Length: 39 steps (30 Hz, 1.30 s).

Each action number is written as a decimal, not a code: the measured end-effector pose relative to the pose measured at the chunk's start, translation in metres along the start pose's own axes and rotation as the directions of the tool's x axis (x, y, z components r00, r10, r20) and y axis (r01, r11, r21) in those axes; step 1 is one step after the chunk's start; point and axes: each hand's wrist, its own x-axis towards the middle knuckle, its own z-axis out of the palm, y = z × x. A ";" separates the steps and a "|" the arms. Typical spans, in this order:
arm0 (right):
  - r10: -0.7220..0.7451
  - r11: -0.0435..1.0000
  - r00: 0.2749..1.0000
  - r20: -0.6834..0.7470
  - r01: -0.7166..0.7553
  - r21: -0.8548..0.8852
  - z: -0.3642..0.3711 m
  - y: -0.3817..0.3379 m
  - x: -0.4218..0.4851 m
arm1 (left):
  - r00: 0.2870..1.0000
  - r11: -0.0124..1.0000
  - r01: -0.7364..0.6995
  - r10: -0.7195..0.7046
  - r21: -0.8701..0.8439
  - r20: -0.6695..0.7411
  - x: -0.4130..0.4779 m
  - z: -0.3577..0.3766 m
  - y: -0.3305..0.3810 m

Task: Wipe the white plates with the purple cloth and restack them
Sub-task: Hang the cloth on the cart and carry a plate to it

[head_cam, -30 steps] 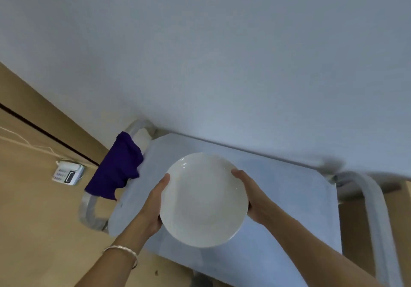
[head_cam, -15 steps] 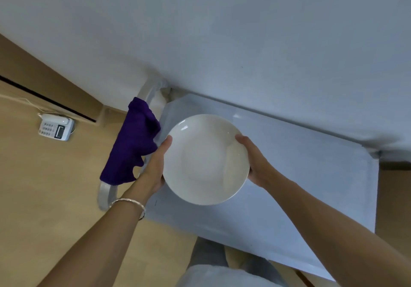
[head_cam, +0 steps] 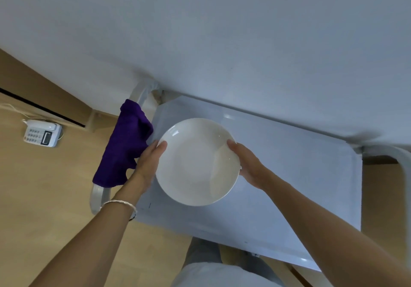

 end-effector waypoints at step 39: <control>-0.333 0.934 0.465 -0.820 0.046 -0.354 -0.628 0.192 -0.472 | 0.414 0.106 -0.910 0.287 0.401 0.864 -0.303 0.788 -0.042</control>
